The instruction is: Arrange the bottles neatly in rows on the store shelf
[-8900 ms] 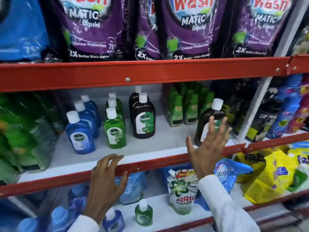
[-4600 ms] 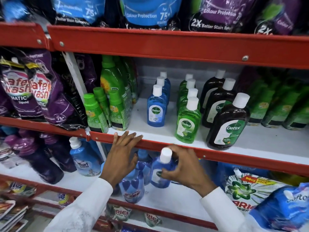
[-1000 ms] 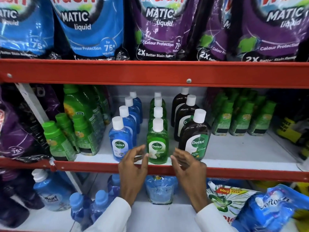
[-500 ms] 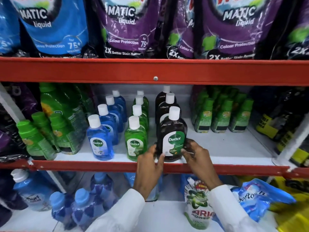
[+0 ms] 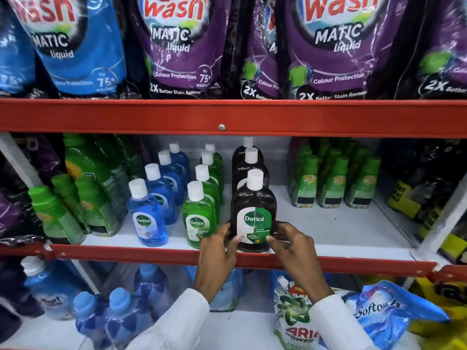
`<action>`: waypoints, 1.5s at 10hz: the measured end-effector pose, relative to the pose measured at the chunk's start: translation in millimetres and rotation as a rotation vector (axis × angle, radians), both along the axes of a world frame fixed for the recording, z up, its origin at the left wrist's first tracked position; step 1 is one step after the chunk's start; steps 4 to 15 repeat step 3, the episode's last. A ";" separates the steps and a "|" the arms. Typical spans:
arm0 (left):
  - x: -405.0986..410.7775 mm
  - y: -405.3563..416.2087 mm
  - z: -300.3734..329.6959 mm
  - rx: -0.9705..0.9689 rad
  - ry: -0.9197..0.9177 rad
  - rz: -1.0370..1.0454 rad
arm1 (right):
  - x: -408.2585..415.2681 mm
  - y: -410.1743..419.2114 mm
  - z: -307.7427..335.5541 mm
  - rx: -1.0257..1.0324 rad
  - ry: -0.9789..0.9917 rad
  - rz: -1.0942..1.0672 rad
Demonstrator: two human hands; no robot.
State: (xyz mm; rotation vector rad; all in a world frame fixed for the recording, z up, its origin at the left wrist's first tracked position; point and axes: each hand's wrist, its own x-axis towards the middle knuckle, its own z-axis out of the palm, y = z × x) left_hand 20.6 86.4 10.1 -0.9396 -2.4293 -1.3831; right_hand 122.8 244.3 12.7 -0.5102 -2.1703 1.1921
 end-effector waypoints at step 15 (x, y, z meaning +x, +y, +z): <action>3.5 -3.8 1.3 0.005 0.007 0.010 | 6.8 0.3 2.2 -0.033 0.055 -0.065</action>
